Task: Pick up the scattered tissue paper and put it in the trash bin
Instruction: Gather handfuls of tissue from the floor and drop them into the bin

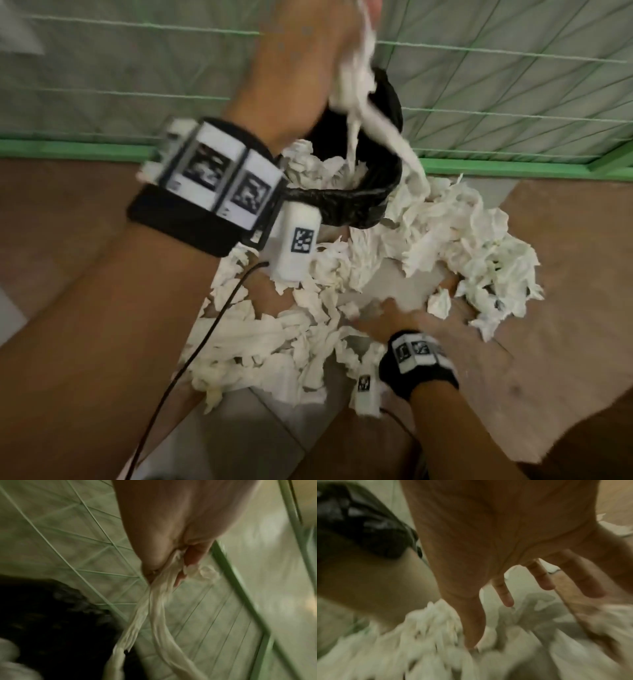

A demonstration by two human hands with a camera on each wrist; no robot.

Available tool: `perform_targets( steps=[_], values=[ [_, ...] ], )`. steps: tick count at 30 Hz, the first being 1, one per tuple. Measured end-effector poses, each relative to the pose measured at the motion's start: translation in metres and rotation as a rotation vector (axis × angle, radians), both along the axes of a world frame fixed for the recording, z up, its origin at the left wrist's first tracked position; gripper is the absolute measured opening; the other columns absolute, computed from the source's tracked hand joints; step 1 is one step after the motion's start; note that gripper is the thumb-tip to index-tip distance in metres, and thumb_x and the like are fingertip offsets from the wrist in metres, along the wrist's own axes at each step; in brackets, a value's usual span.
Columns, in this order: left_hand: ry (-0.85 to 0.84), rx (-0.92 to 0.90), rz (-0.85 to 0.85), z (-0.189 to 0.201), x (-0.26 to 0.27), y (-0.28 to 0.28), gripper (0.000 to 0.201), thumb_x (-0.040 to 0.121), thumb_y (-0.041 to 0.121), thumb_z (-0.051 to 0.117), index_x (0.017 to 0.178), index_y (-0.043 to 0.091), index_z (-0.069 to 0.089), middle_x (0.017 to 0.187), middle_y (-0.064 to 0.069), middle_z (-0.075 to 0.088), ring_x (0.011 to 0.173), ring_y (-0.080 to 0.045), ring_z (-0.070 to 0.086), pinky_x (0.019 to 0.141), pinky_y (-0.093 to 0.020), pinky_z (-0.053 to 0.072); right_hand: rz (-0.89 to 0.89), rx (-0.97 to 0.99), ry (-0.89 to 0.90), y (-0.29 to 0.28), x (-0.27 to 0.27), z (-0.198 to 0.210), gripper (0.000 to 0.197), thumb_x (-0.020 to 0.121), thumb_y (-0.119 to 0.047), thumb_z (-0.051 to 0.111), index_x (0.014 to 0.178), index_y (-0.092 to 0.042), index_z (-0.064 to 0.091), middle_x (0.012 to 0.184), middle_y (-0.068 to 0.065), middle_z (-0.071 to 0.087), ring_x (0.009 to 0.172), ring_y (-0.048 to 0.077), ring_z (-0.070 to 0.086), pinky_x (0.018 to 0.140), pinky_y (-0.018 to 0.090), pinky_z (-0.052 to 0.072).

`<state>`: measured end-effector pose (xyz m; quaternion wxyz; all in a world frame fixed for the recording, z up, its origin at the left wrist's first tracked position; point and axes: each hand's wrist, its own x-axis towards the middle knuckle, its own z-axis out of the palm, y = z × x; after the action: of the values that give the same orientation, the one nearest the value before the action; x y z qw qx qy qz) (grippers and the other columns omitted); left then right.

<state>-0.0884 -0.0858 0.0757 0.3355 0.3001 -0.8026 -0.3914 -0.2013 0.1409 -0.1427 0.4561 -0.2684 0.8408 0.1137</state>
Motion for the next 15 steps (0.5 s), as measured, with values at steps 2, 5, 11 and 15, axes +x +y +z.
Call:
perform_targets(
  steps=[2,5,11,15],
  values=[
    [-0.261,0.025,-0.025,-0.012,0.002,0.006,0.018,0.092,0.018,0.040,0.102,0.024,0.055,0.098,0.006,0.051,0.096,-0.019,0.050,0.090,-0.041,0.040,0.021,0.046,-0.014,0.015,0.017,-0.013,0.099,0.065,-0.070,0.063,0.145,-0.023,0.026,0.152,0.009,0.030,0.140,0.038,0.028,0.113,0.050,0.031],
    [-0.709,-0.052,0.021,-0.035,0.012,0.025,0.030,0.096,0.044,0.040,0.123,0.044,0.052,0.135,0.014,0.044,0.132,-0.016,0.030,0.105,-0.048,0.018,0.216,0.074,0.022,0.032,0.042,-0.016,0.092,0.064,-0.072,0.058,0.139,-0.029,0.028,0.146,0.010,0.033,0.135,0.038,0.031,0.111,0.051,0.030],
    [-0.559,-0.078,0.264,-0.032,0.017,0.035,0.034,0.095,0.038,0.043,0.128,0.045,0.049,0.144,0.019,0.038,0.136,-0.011,0.026,0.103,-0.040,0.018,0.175,-0.094,-0.037,0.035,0.046,-0.016,0.041,0.093,-0.026,0.046,0.134,-0.023,0.044,0.138,0.013,0.048,0.123,0.031,0.051,0.102,0.037,0.043],
    [-0.460,-0.083,0.339,-0.021,0.014,0.059,0.036,0.091,0.036,0.048,0.126,0.040,0.050,0.131,0.014,0.046,0.125,-0.012,0.036,0.099,-0.036,0.022,0.078,-0.133,-0.133,0.023,0.021,0.007,0.048,0.094,-0.031,0.055,0.137,-0.012,0.046,0.140,0.012,0.052,0.129,0.031,0.050,0.104,0.033,0.040]
  ],
)
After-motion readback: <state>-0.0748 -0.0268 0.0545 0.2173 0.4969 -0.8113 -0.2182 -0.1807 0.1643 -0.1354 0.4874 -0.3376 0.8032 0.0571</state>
